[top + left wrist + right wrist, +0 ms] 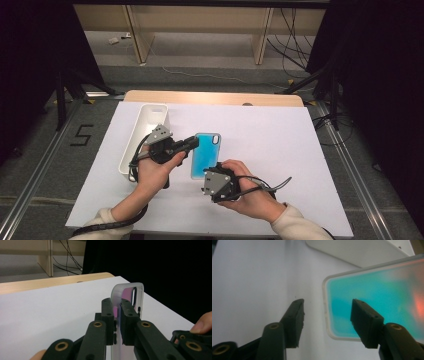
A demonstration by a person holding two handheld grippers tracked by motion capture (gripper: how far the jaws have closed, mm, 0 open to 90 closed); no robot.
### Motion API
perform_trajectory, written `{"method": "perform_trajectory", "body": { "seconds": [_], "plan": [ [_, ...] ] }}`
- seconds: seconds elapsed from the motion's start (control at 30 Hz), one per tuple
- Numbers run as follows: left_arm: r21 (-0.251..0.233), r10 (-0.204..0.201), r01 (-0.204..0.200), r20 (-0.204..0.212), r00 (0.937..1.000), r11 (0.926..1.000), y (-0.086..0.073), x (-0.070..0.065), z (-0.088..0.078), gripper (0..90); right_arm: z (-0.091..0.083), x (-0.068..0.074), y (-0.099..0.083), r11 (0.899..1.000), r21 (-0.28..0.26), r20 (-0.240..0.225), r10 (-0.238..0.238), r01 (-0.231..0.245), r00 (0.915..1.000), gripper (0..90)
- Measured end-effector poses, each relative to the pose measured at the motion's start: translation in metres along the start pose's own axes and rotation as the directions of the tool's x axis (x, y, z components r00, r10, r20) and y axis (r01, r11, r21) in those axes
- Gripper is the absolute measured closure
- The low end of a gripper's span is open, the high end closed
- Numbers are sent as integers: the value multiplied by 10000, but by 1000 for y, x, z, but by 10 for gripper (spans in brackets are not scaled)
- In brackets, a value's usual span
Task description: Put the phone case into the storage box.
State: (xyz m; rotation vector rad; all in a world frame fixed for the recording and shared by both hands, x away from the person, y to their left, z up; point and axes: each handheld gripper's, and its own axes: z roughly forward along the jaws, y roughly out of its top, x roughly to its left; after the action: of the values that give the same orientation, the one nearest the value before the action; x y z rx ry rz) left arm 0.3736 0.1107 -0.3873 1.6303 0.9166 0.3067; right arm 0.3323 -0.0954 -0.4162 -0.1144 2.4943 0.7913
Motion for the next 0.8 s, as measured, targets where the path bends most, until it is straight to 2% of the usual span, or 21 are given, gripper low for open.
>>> {"method": "perform_trajectory", "body": {
  "seconds": [0.03,0.07,0.2,0.23,0.27,0.3,0.5,0.57,0.6,0.67,0.7,0.8],
  "plan": [
    [-26,-65,65,-33,10000,10000,0,0,0,827,1,1,0,9982,-302,-164,508,-513,9986,385],
    [-39,-57,57,-44,10000,10000,1,1,-1,827,-1,1,-1,9951,-275,-197,943,-948,9954,376],
    [-49,-14,13,-158,9999,10000,2,3,-3,826,-4,-2,-7,9899,-579,-161,1288,-1295,9915,345],
    [-52,-77,76,-161,9998,10000,2,4,-4,827,-4,-1,-7,9859,-651,-228,1528,-1540,9880,342],
    [-71,-95,94,-160,9998,9999,2,4,-4,827,-5,-2,-9,9860,-727,-271,1487,-1503,9885,332],
    [-63,-61,60,-165,9998,10000,3,5,-5,827,-6,-1,-10,9814,-774,-314,1740,-1759,9842,314],
    [-162,-55,50,-277,9996,9999,5,7,-9,827,-9,-3,-16,9702,-965,-306,2204,-2223,9749,274],
    [-170,-18,13,-297,9996,9999,6,7,-10,827,-10,-3,-19,9642,-1089,-238,2405,-2417,9704,269],
    [-162,-3,-1,-287,9996,9999,6,8,-10,827,-12,-4,-21,9577,-1133,-249,2633,-2644,9644,262],
    [-181,-70,65,-293,9995,9998,7,8,-11,827,-13,-5,-22,9556,-1145,-174,2712,-2714,9624,262],
    [-199,-22,16,-305,9995,9998,7,9,-12,827,-15,-6,-25,9502,-1165,-66,2904,-2892,9569,263],
    [-280,-51,41,-358,9993,9996,9,11,-14,827,-16,-7,-29,9455,-1199,43,3054,-3027,9522,260]
  ]
}}
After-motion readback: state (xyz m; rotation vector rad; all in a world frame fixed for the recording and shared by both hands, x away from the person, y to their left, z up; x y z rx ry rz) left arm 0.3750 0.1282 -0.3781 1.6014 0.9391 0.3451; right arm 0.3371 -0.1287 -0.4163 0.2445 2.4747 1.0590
